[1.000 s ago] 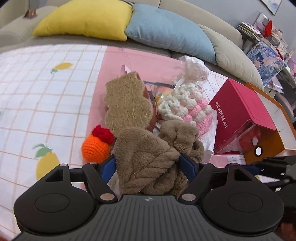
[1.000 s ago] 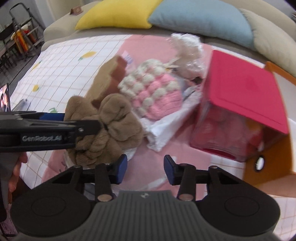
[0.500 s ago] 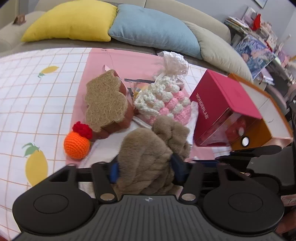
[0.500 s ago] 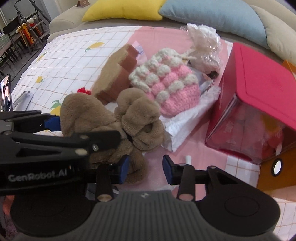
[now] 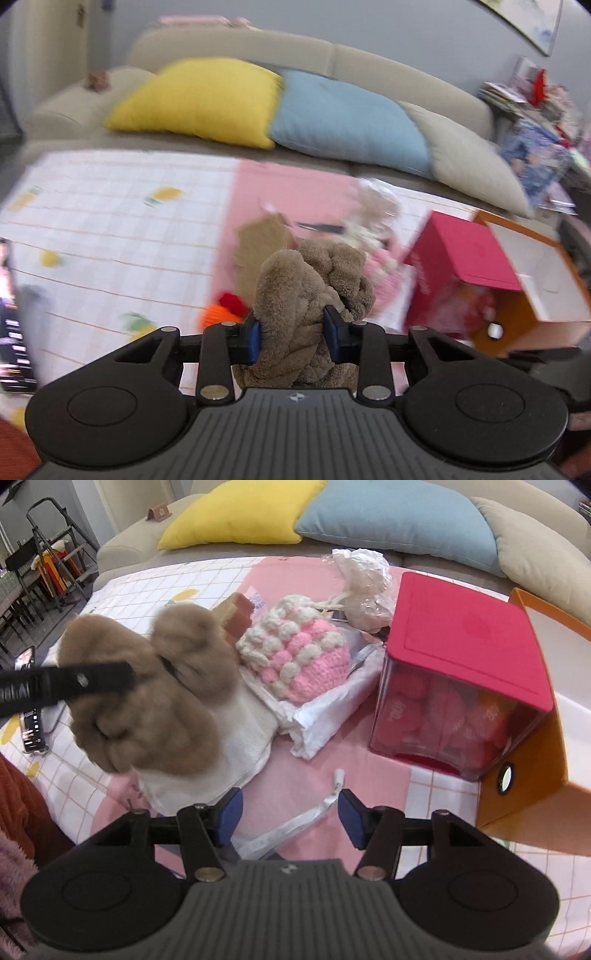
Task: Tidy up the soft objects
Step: 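Lift the plush toy with the left gripper while the right gripper grasps the cream cloth bag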
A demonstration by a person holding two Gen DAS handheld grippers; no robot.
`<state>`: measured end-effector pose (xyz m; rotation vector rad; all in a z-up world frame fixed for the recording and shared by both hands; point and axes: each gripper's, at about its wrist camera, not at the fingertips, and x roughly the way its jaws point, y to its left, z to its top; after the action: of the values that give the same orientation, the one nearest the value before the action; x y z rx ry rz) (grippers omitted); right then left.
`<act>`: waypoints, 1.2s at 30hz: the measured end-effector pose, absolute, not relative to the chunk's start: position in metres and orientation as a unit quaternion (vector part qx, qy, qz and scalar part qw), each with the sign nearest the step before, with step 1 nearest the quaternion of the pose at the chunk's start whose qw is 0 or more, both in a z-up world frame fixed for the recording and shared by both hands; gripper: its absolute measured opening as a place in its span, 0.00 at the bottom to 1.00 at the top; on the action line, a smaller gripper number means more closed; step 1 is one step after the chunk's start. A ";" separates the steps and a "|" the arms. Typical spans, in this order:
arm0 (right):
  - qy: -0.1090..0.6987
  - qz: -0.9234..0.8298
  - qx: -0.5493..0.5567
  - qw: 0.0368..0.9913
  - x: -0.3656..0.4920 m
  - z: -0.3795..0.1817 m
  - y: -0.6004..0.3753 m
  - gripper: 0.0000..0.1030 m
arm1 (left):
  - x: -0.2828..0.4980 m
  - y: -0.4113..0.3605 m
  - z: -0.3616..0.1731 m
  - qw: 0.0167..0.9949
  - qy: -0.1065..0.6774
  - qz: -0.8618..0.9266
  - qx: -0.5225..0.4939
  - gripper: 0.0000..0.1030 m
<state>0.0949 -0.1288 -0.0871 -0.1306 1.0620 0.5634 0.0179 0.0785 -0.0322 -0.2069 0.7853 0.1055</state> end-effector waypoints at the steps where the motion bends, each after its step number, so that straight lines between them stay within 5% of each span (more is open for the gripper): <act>1: 0.497 0.270 -0.059 0.822 0.094 -0.087 -0.128 0.56 | 0.016 0.081 -0.032 0.918 0.380 0.064 -0.093 0.37; 17: 0.478 0.297 -0.138 0.815 0.123 -0.132 -0.038 0.55 | 0.015 0.105 -0.057 0.902 0.406 0.111 -0.097 0.37; 22: 0.457 0.299 -0.168 0.821 0.119 -0.132 -0.034 0.05 | 0.016 0.105 -0.059 0.901 0.409 0.105 -0.103 0.37; 36: 0.458 0.306 -0.051 0.833 0.108 -0.053 -0.116 0.02 | 0.011 0.091 -0.036 0.909 0.393 0.078 -0.113 0.37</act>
<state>0.1082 -0.1163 -0.0530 -0.1074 0.9705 0.6480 0.0106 0.0912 -0.0364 -0.2332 0.8106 0.1600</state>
